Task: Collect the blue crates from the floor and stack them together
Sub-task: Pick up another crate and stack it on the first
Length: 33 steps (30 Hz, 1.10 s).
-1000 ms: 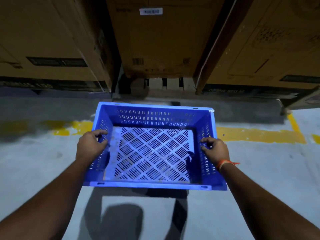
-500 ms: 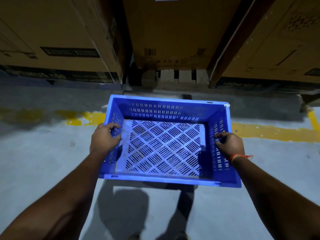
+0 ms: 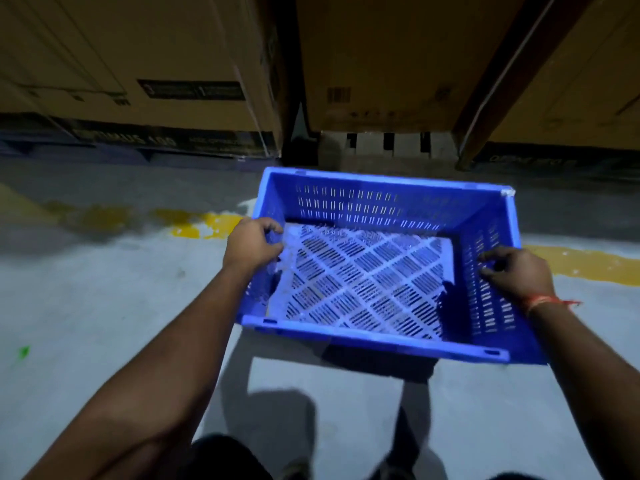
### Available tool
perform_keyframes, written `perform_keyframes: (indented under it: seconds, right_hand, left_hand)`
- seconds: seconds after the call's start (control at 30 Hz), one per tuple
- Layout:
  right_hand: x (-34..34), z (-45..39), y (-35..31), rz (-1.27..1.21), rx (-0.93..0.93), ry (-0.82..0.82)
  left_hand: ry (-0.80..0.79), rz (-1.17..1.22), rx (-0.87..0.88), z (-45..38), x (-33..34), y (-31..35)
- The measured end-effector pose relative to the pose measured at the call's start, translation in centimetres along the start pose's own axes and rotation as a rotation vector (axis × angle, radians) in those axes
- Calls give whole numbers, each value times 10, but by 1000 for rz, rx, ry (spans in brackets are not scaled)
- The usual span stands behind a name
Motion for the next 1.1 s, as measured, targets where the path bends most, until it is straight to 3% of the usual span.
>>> perform_keyframes:
  seconds: [0.43, 1.1]
  right_hand:
    - [5, -1, 3, 53, -2, 23]
    - [0, 7, 0, -51, 66, 30]
  left_hand:
    - [49, -173, 96, -8, 8, 3]
    - [33, -2, 51, 3, -1, 1]
Point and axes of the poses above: each hand's wrist, its own z-axis away from the middle knuckle, its own x-axis out of the palm, y = z × x, the point moved 8 cm from there along -z, towards the middle knuckle, and after that the axes turned 7 degrees about -y, right-handed, at the moved point
